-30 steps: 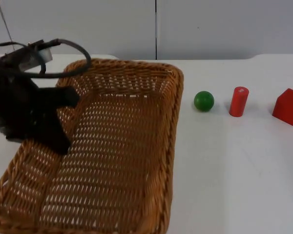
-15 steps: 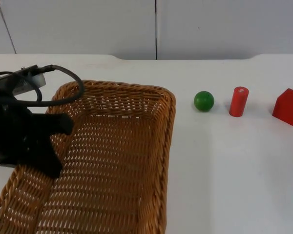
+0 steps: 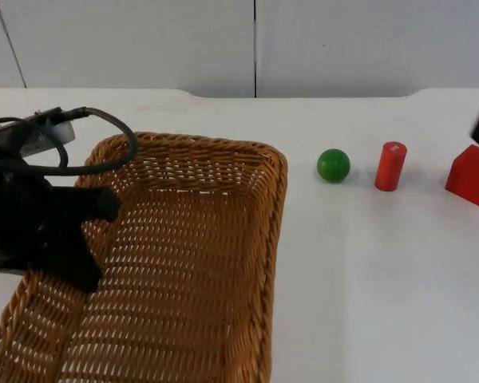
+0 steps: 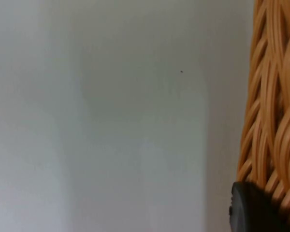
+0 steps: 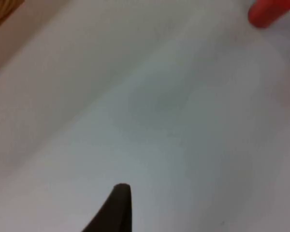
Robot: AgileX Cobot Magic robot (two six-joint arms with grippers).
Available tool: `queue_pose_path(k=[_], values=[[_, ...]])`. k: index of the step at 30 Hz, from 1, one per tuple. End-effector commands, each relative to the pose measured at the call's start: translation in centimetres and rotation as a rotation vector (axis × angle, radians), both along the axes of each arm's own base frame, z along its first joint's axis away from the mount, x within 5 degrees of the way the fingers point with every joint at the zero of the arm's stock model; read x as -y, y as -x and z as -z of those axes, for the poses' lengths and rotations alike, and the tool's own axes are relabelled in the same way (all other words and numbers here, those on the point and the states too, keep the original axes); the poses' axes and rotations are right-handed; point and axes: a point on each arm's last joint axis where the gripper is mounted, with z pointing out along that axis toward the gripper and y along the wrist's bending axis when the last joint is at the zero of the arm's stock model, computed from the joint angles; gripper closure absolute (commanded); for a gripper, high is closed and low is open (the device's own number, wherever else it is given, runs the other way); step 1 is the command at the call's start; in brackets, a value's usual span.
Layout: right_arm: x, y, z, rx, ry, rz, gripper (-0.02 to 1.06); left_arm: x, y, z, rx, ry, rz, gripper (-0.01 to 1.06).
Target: Pick up the basket with the left hand and place the object to the left of the red cylinder into the basket with the right hand.
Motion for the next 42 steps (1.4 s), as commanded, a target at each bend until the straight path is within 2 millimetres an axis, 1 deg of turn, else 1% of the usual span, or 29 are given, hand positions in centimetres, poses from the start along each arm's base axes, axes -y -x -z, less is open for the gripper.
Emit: queue_pose_path(k=[1,2,5,6,7,8,11,12,13,16,17,19,21,22,24,25,26,27,31,32,35,36,37,40,41,42], values=[[-1.4,-4.0,0.9,0.006,0.041,-0.088,-0.01,0.1,0.2,-0.3,-0.003,0.013,-0.002,1.05],[-1.4,-4.0,0.9,0.006,0.041,-0.088,-0.01,0.1,0.2,-0.3,-0.003,0.013,-0.002,1.05],[-2.7,-7.9,2.3,0.020,0.052,-0.135,-0.01,0.2,0.2,-0.3,-0.003,0.020,-0.011,1.05],[-2.7,-7.9,2.3,0.020,0.052,-0.135,-0.01,0.2,0.2,-0.3,-0.003,0.020,-0.011,1.05],[-3.2,-9.3,2.9,0.023,0.052,-0.150,-0.01,0.2,0.1,-0.3,-0.002,0.026,-0.020,1.05],[-3.8,-11.2,3.8,0.026,0.056,-0.167,-0.01,0.2,0.1,-0.3,-0.001,0.029,-0.025,1.05],[-5.3,-14.4,5.6,0.037,0.061,-0.200,0.00,0.2,0.1,-0.3,-0.001,0.029,-0.025,1.05],[-5.3,-14.4,5.6,0.037,0.061,-0.200,0.00,0.2,0.1,-0.3,-0.001,0.029,-0.025,1.05],[-5.8,-15.2,5.9,0.049,0.069,-0.231,0.01,0.2,0.1,-0.3,-0.001,0.029,-0.025,1.05],[-7.9,-17.0,8.3,0.055,0.099,-0.321,0.04,0.2,0.0,-0.3,0.004,0.027,-0.027,1.05],[-7.9,-17.0,8.3,0.055,0.099,-0.321,0.04,0.2,0.0,-0.3,0.004,0.027,-0.027,1.05],[-9.1,-17.8,9.6,0.062,0.112,-0.365,0.04,0.2,0.0,-0.3,0.005,0.026,-0.028,1.05],[-9.4,-18.7,10.9,0.063,0.119,-0.373,0.04,0.2,0.0,-0.3,0.010,0.025,-0.030,1.05],[-9.4,-18.7,10.9,0.063,0.119,-0.373,0.04,0.2,0.0,-0.3,0.010,0.025,-0.030,1.05],[-9.6,-19.3,12.5,0.053,0.129,-0.377,0.05,0.2,-0.1,-0.3,0.020,0.019,-0.033,1.05],[-9.6,-19.6,13.7,0.044,0.137,-0.383,0.07,0.1,-0.2,-0.3,0.023,0.017,-0.035,1.05],[-9.7,-19.7,14.3,0.041,0.140,-0.390,0.08,0.1,-0.2,-0.3,0.030,0.014,-0.038,1.05],[-9.7,-19.7,14.3,0.041,0.140,-0.390,0.08,0.1,-0.2,-0.3,0.030,0.014,-0.038,1.05],[-9.8,-20.1,16.6,0.042,0.147,-0.411,0.09,0.1,-0.2,-0.3,0.030,0.014,-0.038,1.05],[-9.8,-20.1,16.6,0.042,0.147,-0.411,0.09,0.1,-0.2,-0.3,0.030,0.014,-0.038,1.05],[-9.9,-20.3,17.6,0.050,0.146,-0.409,0.14,0.1,-0.2,-0.3,0.030,0.014,-0.038,1.05],[-9.9,-20.4,18.0,0.047,0.146,-0.409,0.18,0.1,-0.2,-0.3,0.030,0.014,-0.038,1.05],[-9.9,-20.4,18.0,0.047,0.146,-0.409,0.18,0.1,-0.2,-0.3,0.030,0.014,-0.038,1.05],[-9.9,-20.3,18.5,0.039,0.144,-0.410,0.27,0.1,-0.2,-0.3,0.030,0.013,-0.037,1.05],[-9.9,-20.3,18.5,0.039,0.144,-0.410,0.27,0.1,-0.2,-0.3,0.030,0.013,-0.037,1.05],[-9.9,-20.3,18.5,0.039,0.144,-0.410,0.33,0.1,-0.2,-0.3,0.030,0.013,-0.037,1.05]])
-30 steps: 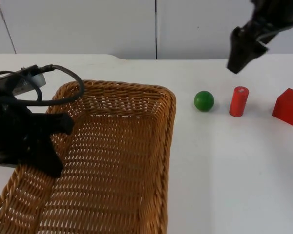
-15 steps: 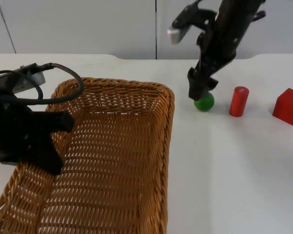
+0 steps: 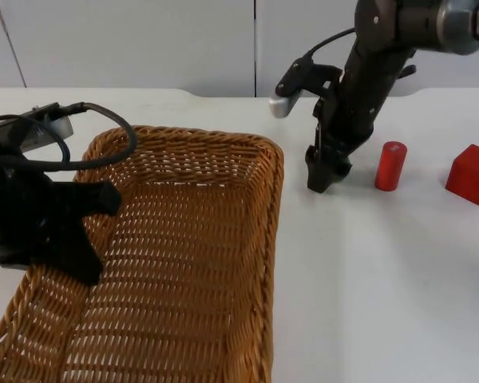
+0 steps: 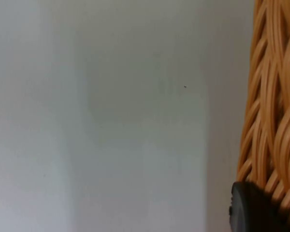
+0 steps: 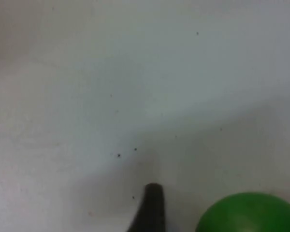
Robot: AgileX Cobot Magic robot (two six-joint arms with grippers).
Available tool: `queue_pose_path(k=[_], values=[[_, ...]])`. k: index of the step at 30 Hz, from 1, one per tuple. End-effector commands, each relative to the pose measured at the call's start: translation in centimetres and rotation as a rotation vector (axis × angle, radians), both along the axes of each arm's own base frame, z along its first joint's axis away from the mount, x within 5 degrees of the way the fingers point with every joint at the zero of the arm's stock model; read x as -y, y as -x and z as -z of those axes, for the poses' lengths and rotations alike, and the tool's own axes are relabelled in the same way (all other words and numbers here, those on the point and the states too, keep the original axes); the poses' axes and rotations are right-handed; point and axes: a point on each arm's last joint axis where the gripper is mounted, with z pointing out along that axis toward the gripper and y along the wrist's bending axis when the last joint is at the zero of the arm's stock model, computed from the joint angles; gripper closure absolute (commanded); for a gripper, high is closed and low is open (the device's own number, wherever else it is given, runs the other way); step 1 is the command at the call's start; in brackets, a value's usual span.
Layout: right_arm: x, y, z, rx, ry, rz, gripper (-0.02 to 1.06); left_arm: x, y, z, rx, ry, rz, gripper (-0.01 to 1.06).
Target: Pick up the basket with the left hand and place the object to the left of the red cylinder into the basket with the right hand.
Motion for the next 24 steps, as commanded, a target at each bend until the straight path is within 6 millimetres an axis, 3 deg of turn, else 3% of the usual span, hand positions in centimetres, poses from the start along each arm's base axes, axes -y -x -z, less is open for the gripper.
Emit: queue_pose_path(k=[1,3,4,7,10,13,14,19,20,24], values=[[-0.1,-0.1,-0.5,0.017,-0.005,-0.009,0.47,0.1,0.1,-0.3,0.006,0.014,-0.013,1.05],[-0.1,-0.1,-1.4,0.023,-0.007,-0.010,0.71,0.1,0.1,-0.3,0.006,0.014,-0.013,1.05],[-0.1,-0.1,-1.4,0.023,-0.007,-0.010,0.71,0.1,0.1,-0.3,0.006,0.014,-0.013,1.05],[-0.2,0.3,-3.7,0.018,-0.031,-0.007,1.04,0.1,0.1,-0.3,0.004,0.016,-0.013,1.05],[-0.1,0.8,-5.8,0.014,-0.045,0.003,1.04,0.2,0.1,-0.3,0.001,0.018,-0.012,1.05],[0.3,1.9,-10.4,0.024,-0.070,0.050,1.05,0.2,0.1,-0.3,-0.001,0.018,-0.011,1.05],[0.3,1.9,-10.4,0.024,-0.070,0.050,1.05,0.2,0.1,-0.3,-0.001,0.018,-0.011,1.05],[1.5,3.8,-17.4,0.060,-0.149,0.262,1.05,0.2,0.2,-0.3,-0.003,0.019,-0.010,1.05],[1.5,3.8,-17.4,0.060,-0.149,0.262,1.05,0.2,0.2,-0.3,-0.003,0.019,-0.010,1.05],[1.9,5.1,-21.2,0.097,-0.221,0.368,1.05,0.2,0.2,-0.3,-0.003,0.019,-0.010,1.05]])
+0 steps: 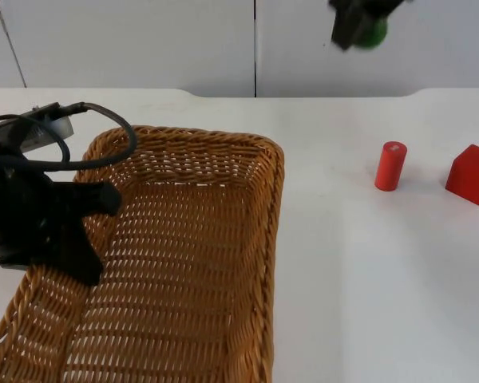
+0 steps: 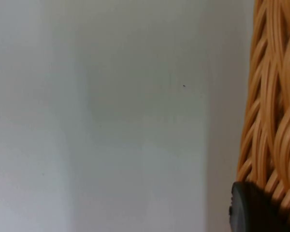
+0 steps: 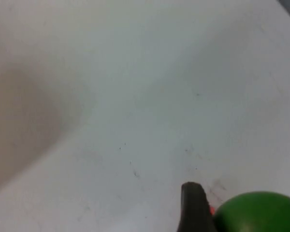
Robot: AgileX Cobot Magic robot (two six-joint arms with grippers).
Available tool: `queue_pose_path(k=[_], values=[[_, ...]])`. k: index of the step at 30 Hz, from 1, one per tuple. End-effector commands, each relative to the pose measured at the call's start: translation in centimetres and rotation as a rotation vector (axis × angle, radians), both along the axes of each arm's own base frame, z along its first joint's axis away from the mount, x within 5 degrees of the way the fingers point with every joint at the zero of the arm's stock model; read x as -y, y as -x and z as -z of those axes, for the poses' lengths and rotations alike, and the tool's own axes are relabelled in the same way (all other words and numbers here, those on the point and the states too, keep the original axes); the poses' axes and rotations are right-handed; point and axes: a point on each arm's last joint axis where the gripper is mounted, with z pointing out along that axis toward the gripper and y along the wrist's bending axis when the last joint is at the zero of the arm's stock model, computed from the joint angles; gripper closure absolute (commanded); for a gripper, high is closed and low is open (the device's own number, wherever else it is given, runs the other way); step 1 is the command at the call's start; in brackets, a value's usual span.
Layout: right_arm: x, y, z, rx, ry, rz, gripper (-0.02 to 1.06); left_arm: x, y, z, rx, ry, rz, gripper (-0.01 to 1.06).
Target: Pick up the basket with the left hand and place the object to the left of the red cylinder into the basket with the right hand.
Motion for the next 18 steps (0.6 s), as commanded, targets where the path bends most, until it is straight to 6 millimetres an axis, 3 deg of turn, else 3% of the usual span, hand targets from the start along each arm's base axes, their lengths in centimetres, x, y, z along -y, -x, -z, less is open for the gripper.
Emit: queue_pose_path(k=[1,7,13,15,16,18], values=[[0.4,1.0,-2.5,0.019,-0.043,0.064,1.05,0.2,0.1,-0.3,-0.001,0.018,-0.011,1.05],[1.4,3.6,-3.4,-0.029,-0.043,0.100,1.05,0.2,0.1,-0.3,-0.001,0.018,-0.011,1.05],[3.3,8.7,-3.6,-0.027,-0.073,0.137,1.05,0.2,0.1,-0.3,-0.001,0.018,-0.011,1.05],[4.2,11.6,-2.6,-0.046,-0.089,0.144,1.05,0.2,0.1,-0.3,-0.001,0.018,-0.011,1.05],[4.2,11.6,-2.6,-0.046,-0.089,0.144,1.05,0.2,0.1,-0.3,-0.001,0.018,-0.011,1.05],[4.9,13.4,-2.2,-0.046,-0.105,0.149,1.05,0.2,0.1,-0.3,-0.001,0.018,-0.011,1.05]])
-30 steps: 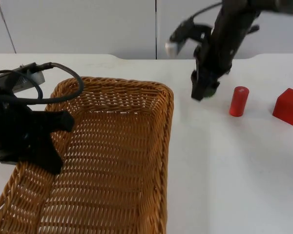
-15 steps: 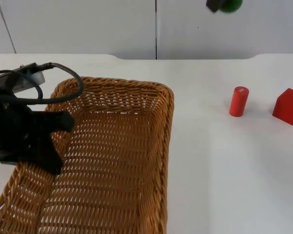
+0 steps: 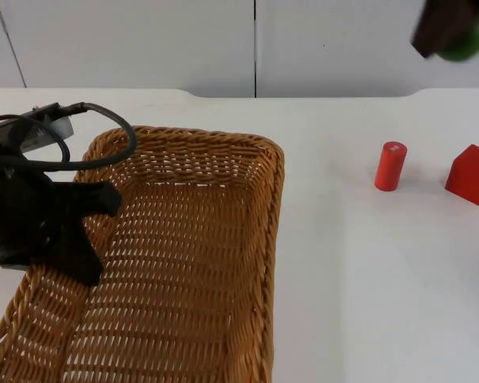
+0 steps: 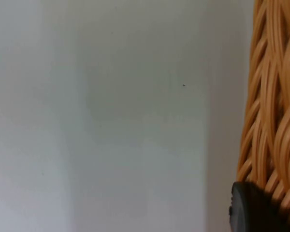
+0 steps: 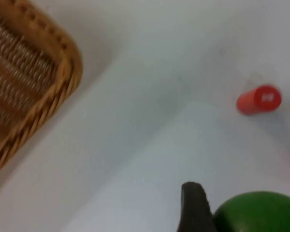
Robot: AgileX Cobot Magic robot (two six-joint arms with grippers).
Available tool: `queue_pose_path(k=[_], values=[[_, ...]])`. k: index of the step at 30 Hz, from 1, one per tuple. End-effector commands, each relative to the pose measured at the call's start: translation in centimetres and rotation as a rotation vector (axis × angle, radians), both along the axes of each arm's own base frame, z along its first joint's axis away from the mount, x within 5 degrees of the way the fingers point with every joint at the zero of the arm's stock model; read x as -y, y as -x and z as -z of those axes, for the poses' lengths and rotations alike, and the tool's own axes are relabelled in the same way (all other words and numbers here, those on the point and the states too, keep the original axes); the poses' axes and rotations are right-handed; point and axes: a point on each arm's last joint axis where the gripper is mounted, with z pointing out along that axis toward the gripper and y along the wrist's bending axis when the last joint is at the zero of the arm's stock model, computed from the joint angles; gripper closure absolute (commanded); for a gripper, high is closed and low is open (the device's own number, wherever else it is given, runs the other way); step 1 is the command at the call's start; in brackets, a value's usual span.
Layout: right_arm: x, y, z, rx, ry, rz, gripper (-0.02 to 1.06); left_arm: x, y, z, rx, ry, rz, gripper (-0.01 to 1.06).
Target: Pick up the basket with the left hand and place the object to the left of the red cylinder into the basket with the right hand.
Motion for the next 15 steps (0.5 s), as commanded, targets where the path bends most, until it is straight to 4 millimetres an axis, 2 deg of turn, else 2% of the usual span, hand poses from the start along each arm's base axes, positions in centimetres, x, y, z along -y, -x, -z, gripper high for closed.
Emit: queue_pose_path(k=[1,3,9,13,14,15], values=[[0.5,1.8,0.2,0.025,-0.025,0.008,1.05,0.2,0.1,-0.3,-0.001,0.018,-0.011,1.05],[1.0,2.7,0.8,0.021,-0.014,-0.005,1.05,0.2,0.1,-0.3,0.001,0.018,-0.012,1.05],[1.0,3.2,1.4,-0.002,-0.009,-0.032,1.05,0.2,0.1,-0.3,0.001,0.018,-0.012,1.05],[-1.2,3.9,1.3,0.019,-0.044,-0.138,1.05,0.2,0.1,-0.3,-0.001,0.020,-0.012,1.05],[-1.2,3.9,1.3,0.019,-0.044,-0.138,1.05,0.2,0.1,-0.3,-0.001,0.020,-0.012,1.05],[-2.2,4.3,1.3,0.033,-0.044,-0.186,1.05,0.2,0.1,-0.3,-0.001,0.020,-0.012,1.05]])
